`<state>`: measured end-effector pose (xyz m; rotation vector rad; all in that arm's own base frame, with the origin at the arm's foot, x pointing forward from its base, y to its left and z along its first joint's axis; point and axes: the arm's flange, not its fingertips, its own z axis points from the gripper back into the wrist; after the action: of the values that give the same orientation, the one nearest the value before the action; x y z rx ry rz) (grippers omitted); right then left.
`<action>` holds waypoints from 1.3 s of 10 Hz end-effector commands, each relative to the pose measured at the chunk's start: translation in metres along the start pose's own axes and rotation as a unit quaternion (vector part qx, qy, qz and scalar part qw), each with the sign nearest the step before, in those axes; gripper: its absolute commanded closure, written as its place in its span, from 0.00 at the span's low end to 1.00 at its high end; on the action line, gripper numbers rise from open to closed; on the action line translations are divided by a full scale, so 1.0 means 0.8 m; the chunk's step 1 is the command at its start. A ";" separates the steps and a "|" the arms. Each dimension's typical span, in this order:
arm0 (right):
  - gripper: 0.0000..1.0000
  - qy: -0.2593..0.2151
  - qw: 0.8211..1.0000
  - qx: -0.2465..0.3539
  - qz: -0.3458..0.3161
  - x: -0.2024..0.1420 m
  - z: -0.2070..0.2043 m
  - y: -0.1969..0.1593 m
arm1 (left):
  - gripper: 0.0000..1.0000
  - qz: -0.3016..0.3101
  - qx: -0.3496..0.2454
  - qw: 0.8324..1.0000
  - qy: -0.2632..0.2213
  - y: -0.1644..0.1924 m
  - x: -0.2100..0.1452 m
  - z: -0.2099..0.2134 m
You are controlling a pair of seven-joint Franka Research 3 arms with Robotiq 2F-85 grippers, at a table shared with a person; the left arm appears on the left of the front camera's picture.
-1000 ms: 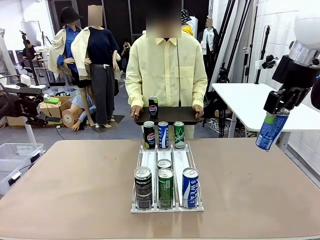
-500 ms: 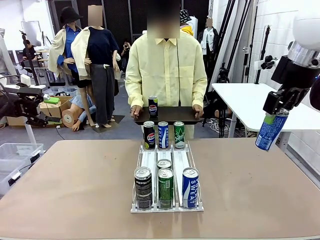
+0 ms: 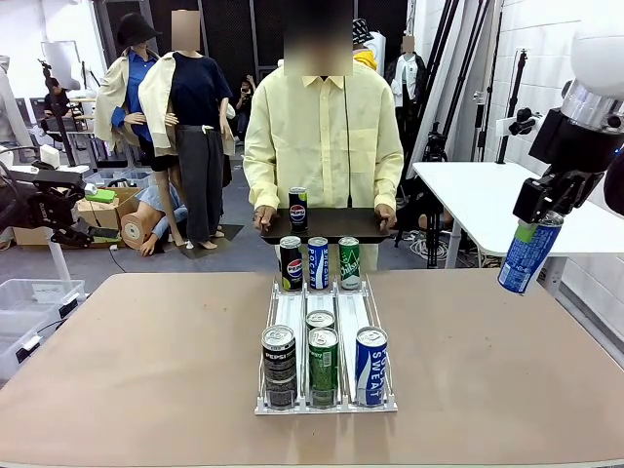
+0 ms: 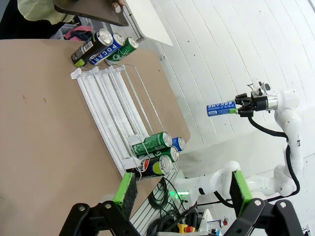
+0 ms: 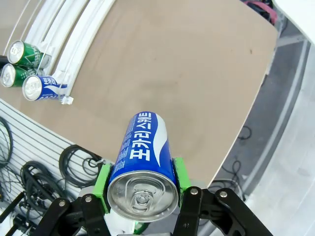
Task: Retrieve and hand over the desired beverage to the person.
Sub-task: Pick up another can of the same type that the person held from the Automatic Can Dispenser, then place the picked can on the Handle tray extended by the person.
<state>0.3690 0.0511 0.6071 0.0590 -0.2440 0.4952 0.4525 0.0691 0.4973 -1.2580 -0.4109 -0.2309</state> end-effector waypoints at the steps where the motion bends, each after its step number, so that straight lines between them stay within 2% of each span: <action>1: 0.72 -0.002 1.000 -0.001 -0.004 0.000 0.002 0.002 | 0.00 -0.001 0.000 1.000 -0.004 -0.001 0.001 0.001; 13: 0.72 -0.002 1.000 -0.001 -0.004 0.000 0.002 0.002 | 0.00 -0.001 0.000 1.000 -0.004 -0.001 0.001 0.001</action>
<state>0.3691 0.0507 0.6071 0.0587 -0.2440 0.4939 0.4525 0.0691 0.4973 -1.2580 -0.4109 -0.2309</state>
